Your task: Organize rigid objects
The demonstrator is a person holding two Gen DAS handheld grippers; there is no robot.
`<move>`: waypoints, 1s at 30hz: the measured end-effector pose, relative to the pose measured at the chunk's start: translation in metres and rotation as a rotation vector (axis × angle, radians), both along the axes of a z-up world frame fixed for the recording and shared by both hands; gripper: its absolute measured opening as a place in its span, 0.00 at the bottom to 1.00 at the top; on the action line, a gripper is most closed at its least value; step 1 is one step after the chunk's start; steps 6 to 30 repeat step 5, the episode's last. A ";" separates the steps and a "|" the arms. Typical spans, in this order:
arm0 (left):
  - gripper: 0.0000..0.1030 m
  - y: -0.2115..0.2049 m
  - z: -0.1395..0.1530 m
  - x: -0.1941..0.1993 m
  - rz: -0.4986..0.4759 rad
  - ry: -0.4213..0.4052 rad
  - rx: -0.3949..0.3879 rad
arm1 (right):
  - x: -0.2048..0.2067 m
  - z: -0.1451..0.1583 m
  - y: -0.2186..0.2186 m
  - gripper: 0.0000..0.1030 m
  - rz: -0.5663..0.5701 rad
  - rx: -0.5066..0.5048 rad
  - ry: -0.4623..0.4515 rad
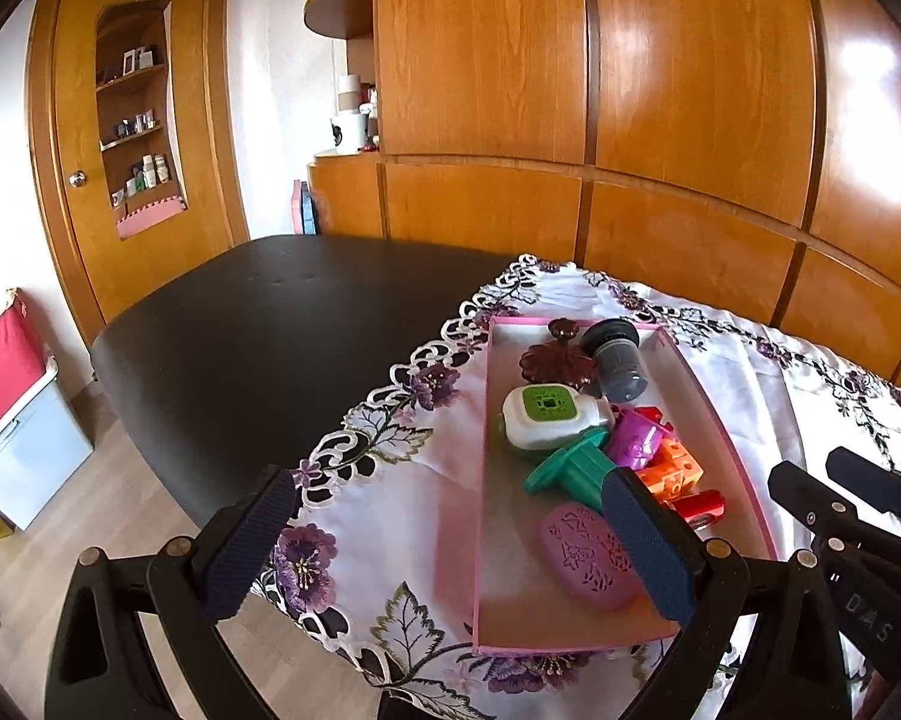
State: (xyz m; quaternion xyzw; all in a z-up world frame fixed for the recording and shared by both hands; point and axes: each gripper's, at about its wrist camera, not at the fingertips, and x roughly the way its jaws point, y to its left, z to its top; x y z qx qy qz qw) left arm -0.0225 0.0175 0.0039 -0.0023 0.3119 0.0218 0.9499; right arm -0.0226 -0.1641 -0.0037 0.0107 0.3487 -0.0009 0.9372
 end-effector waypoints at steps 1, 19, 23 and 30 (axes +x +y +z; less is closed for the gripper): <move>1.00 0.000 0.000 0.000 -0.002 0.002 0.000 | 0.000 0.000 0.000 0.51 0.001 0.000 0.002; 1.00 0.000 -0.002 0.001 -0.002 0.016 -0.001 | 0.001 -0.002 0.000 0.51 0.002 0.003 0.007; 1.00 0.000 -0.002 0.001 -0.002 0.016 -0.001 | 0.001 -0.002 0.000 0.51 0.002 0.003 0.007; 1.00 0.000 -0.002 0.001 -0.002 0.016 -0.001 | 0.001 -0.002 0.000 0.51 0.002 0.003 0.007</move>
